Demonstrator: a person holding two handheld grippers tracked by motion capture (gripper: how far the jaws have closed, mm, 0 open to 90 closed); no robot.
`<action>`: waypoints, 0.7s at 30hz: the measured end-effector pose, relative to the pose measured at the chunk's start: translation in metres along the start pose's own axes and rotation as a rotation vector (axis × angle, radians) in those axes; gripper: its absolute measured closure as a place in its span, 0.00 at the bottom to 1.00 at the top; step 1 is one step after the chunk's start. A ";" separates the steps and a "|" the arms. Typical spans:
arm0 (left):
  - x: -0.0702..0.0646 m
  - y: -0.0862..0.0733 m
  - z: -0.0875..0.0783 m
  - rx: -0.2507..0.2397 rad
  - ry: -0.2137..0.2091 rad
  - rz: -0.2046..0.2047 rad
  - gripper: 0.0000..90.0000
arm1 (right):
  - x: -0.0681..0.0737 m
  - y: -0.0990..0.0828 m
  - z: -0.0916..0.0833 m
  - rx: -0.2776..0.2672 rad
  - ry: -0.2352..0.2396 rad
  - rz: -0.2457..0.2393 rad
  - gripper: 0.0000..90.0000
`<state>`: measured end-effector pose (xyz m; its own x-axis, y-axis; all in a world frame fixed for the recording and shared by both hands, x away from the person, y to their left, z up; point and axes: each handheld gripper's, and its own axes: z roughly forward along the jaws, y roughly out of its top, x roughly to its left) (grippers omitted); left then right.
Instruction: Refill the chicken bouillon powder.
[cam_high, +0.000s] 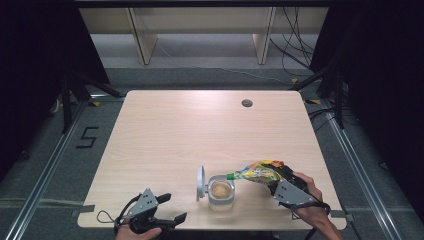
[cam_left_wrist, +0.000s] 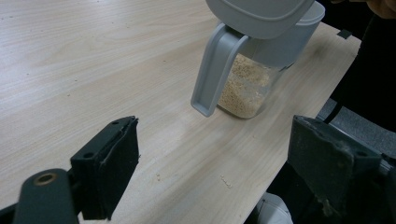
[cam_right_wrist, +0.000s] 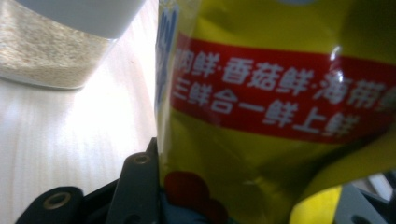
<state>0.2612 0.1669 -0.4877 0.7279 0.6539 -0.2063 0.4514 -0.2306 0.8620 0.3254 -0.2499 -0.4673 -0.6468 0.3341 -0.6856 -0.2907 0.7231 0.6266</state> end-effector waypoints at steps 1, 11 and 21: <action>0.000 0.000 0.000 -0.001 0.000 0.000 0.18 | 0.000 -0.001 0.001 -0.004 0.009 0.001 0.66; 0.000 0.000 0.000 0.000 0.000 0.002 0.18 | -0.004 -0.009 0.005 -0.052 0.050 0.172 0.67; 0.000 0.000 0.000 0.013 0.010 0.006 0.18 | -0.018 -0.024 0.018 -0.091 0.001 0.384 0.69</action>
<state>0.2615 0.1668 -0.4880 0.7255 0.6597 -0.1961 0.4536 -0.2440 0.8571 0.3568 -0.2629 -0.4767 -0.7211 0.5697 -0.3943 -0.0886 0.4886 0.8680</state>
